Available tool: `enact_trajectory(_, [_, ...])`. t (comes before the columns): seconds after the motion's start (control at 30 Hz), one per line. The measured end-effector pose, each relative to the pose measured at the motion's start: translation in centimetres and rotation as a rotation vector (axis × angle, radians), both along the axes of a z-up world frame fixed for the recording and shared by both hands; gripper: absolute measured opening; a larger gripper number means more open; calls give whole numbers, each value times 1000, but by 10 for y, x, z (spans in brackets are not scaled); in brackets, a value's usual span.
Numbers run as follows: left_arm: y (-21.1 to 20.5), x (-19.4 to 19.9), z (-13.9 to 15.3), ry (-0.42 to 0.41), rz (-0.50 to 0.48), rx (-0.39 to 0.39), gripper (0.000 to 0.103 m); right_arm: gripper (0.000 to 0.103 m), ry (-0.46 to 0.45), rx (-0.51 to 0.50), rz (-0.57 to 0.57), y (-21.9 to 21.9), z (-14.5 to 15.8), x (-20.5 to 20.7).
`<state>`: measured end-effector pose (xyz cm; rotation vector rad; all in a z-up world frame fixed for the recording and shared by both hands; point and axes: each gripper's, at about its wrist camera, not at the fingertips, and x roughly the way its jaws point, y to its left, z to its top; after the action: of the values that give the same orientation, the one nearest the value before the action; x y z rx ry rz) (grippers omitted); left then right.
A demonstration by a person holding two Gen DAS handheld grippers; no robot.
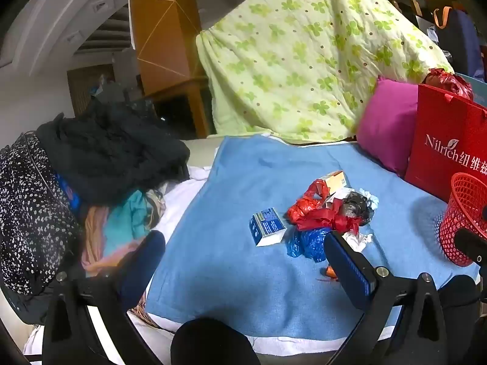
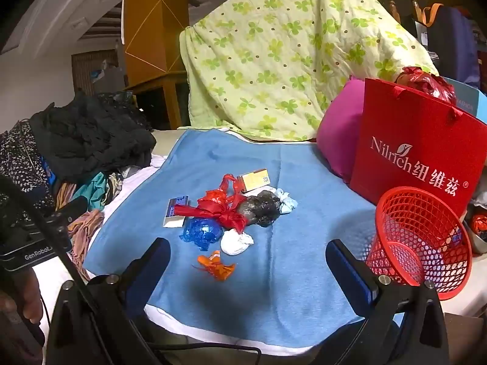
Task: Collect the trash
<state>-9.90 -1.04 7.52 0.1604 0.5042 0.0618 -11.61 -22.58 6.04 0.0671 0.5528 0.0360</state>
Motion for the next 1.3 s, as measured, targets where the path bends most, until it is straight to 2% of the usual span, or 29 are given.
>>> enact_trajectory(0.47, [1,2,-2,8,0,0,103,103,7,2,4,1,-3,-1])
enact_trajectory(1.0, [7,15,-10,43,9,-4,103,103,43,-1,19,10,-10,22])
enact_trajectory(1.17, [11,27,-21,77,19,-11,103,103,34,3,26,12,-19,35])
enact_trajectory(1.3, [20,44,-39,133,21,-39,103,103,82,30,44,7,-36,55])
